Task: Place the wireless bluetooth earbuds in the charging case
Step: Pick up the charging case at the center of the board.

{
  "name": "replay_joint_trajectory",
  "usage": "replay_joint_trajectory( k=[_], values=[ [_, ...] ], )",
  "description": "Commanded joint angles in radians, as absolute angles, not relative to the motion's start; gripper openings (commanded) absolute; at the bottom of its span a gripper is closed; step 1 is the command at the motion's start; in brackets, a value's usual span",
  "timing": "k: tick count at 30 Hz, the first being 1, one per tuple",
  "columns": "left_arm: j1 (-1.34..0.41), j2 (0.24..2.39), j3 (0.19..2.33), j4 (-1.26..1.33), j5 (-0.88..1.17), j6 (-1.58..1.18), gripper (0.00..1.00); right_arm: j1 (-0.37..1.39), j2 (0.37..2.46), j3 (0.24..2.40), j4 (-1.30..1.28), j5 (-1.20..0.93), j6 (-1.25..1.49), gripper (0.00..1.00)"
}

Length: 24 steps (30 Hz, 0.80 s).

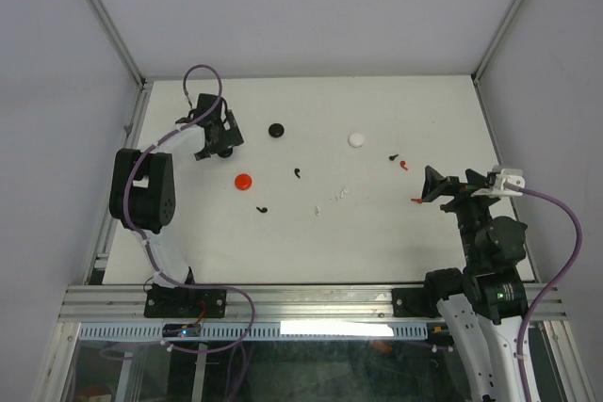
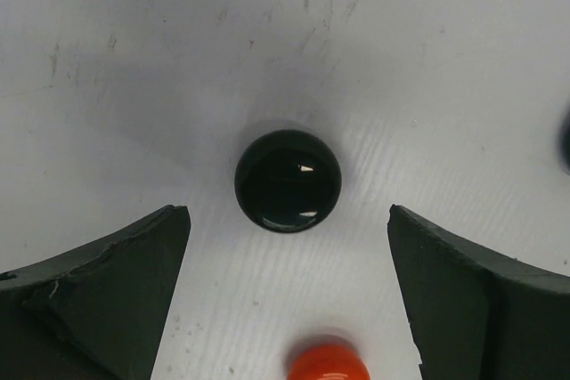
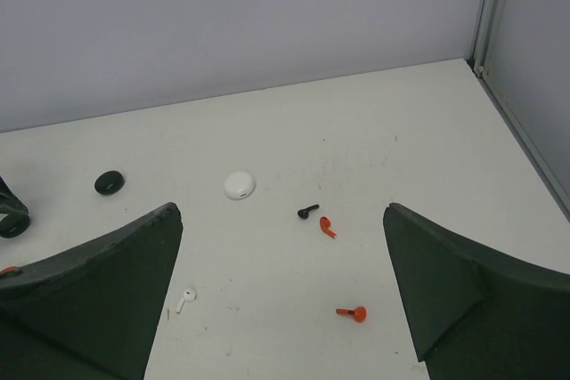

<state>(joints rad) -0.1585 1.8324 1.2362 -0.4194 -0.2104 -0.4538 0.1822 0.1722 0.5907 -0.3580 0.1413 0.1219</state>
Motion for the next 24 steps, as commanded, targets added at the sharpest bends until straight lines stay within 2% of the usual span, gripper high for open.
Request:
replay_joint_trajectory(
  k=[1, 18, 24],
  values=[
    [-0.176, 1.895, 1.341, -0.436, -0.287, -0.456, 0.95, 0.193, 0.160, 0.593, -0.304, 0.142, 0.112, 1.00],
    [-0.198, 2.016, 1.406, -0.469, -0.281, -0.408, 0.73, 0.195, 0.157, 0.591, -0.304, 0.150, 0.112, 0.99],
    [-0.201, 2.012, 1.404, -0.473, -0.276, -0.402, 0.57, 0.196, 0.156, 0.594, -0.308, 0.149, 0.112, 0.99]
  ],
)
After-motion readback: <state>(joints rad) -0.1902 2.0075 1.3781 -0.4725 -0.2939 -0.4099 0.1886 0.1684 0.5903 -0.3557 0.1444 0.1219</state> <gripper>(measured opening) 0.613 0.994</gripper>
